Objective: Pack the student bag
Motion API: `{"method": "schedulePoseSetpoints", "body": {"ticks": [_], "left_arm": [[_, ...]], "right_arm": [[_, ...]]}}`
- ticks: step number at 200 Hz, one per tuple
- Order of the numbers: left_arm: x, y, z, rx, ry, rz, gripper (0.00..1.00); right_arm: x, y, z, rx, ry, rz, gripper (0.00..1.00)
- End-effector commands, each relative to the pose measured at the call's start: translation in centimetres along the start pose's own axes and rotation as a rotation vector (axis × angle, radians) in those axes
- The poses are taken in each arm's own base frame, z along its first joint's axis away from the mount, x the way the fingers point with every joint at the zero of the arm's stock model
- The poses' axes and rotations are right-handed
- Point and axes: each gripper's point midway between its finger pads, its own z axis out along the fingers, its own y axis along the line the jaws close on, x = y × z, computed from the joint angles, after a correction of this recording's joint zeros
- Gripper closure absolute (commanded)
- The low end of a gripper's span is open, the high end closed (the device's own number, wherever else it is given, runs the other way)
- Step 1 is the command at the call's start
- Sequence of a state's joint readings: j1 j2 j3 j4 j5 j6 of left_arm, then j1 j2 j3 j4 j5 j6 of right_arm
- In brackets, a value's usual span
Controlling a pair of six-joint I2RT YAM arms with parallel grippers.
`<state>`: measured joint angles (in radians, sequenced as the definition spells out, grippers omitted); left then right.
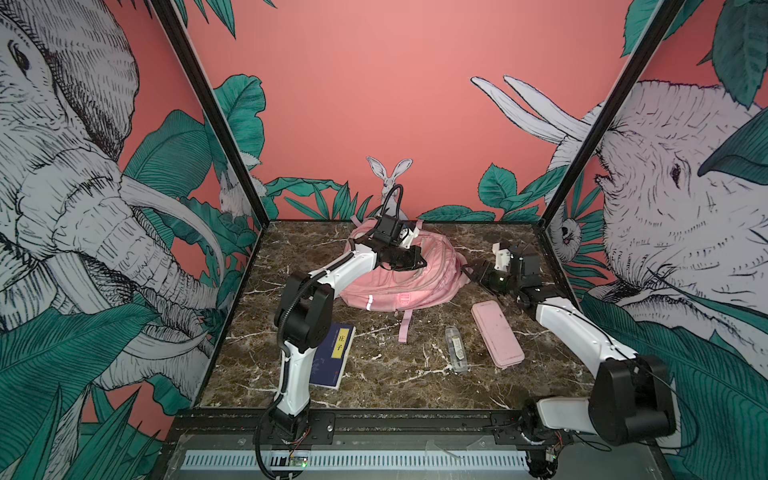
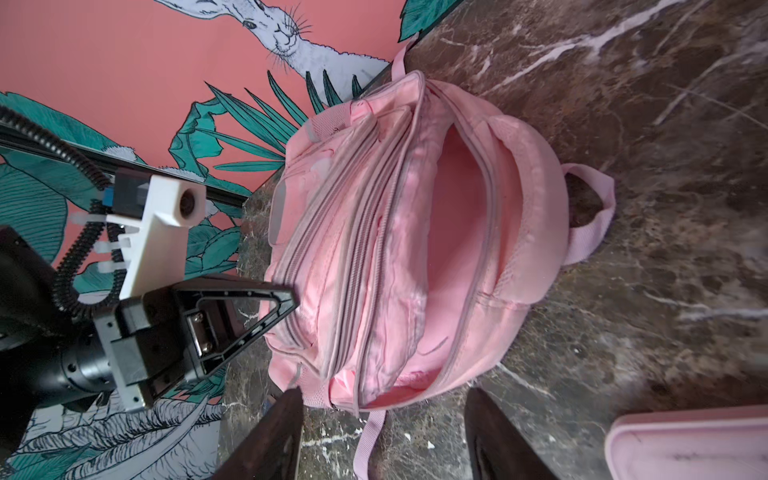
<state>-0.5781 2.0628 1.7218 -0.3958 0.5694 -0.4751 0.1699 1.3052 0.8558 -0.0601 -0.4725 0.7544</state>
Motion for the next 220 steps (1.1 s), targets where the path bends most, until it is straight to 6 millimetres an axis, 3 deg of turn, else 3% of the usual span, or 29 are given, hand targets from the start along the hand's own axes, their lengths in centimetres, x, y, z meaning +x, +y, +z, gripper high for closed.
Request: {"method": "schedulePoseSetpoints", "body": {"ticks": [1,34,87,124,157,177,200,220], "left_arm": [[-0.4,-0.8,-0.3,-0.026,-0.003,0.04,1.0],[0.8,-0.3,0.6,-0.047,0.027,0.036,1.0],[1.8,-0.3,1.3,-0.044,0.072,0.027,0.79],[1.5,-1.2,0.3,-0.035,0.063,0.055,0.64],[1.6,-1.5,-3.2,-0.077,0.034,0.097,0.52],[2.3,-0.6,-6.2,-0.107,0.005,0.081,0.44],[4.0,2.3,-10.0,-0.183,-0.018,0.04,0.38],[6.7,5.2,-13.1,-0.282,-0.002,-0.008,0.36]], "right_arm": [[1.1,-1.0,-0.9,0.049,0.011,-0.021,0.39],[2.0,-0.8,-1.6,0.037,0.016,-0.024,0.4],[2.7,0.5,-1.7,0.014,0.024,-0.039,0.4],[3.1,1.2,-1.6,-0.001,0.029,-0.049,0.4],[4.2,2.2,-1.3,-0.016,0.051,-0.078,0.39],[5.3,2.9,-1.0,-0.023,0.072,-0.101,0.39],[6.4,4.1,-0.4,-0.043,0.093,-0.126,0.39],[7.7,5.2,0.2,-0.058,0.114,-0.15,0.4]]}}
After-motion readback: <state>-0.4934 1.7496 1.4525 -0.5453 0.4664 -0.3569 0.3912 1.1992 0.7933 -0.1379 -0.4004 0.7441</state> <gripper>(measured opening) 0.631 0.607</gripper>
